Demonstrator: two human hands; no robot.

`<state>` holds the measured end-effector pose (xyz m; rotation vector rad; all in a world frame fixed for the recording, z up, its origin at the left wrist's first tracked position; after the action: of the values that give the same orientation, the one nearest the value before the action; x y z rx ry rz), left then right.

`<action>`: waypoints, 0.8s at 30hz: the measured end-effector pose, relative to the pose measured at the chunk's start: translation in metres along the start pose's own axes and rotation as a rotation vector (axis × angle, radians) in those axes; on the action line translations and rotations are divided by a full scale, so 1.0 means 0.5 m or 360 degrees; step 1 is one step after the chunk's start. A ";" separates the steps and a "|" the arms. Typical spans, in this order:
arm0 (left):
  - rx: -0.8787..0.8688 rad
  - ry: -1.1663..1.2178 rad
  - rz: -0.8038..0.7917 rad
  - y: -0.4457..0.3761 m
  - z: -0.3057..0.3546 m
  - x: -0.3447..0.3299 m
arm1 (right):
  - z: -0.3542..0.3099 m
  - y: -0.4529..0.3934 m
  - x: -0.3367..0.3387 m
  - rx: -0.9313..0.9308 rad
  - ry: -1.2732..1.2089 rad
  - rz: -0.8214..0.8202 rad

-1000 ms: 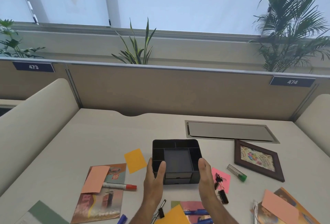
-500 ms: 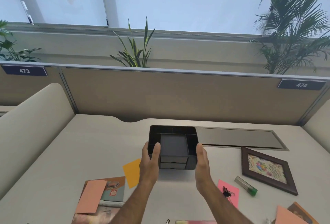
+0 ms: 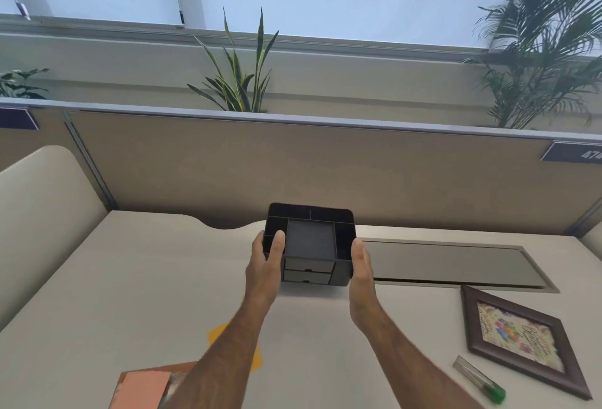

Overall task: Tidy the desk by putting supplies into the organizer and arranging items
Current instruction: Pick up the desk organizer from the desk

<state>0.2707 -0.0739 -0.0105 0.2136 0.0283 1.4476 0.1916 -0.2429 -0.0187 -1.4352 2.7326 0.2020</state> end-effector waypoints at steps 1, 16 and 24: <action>0.0002 -0.0001 -0.0003 -0.009 -0.004 -0.003 | 0.005 -0.009 -0.002 -0.0003 0.0002 -0.0001; 0.0012 -0.0035 -0.0024 -0.079 -0.062 -0.022 | 0.062 -0.071 -0.007 -0.0003 -0.0029 0.0011; -0.0009 -0.0039 -0.0054 -0.081 -0.063 -0.027 | 0.070 -0.072 -0.005 0.0033 0.0060 -0.0030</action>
<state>0.3039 -0.0874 -0.0493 0.2253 0.0075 1.4109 0.2221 -0.2562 -0.0562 -1.4738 2.7411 0.1467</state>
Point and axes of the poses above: each hand's wrist, its own y-axis away from the middle knuckle, its own x-axis out of the back of the hand, z = x × y, the point moved 5 cm from there along -y, towards the middle knuckle, and after that the axes turned 4 degrees about x, right-handed, at the moved point
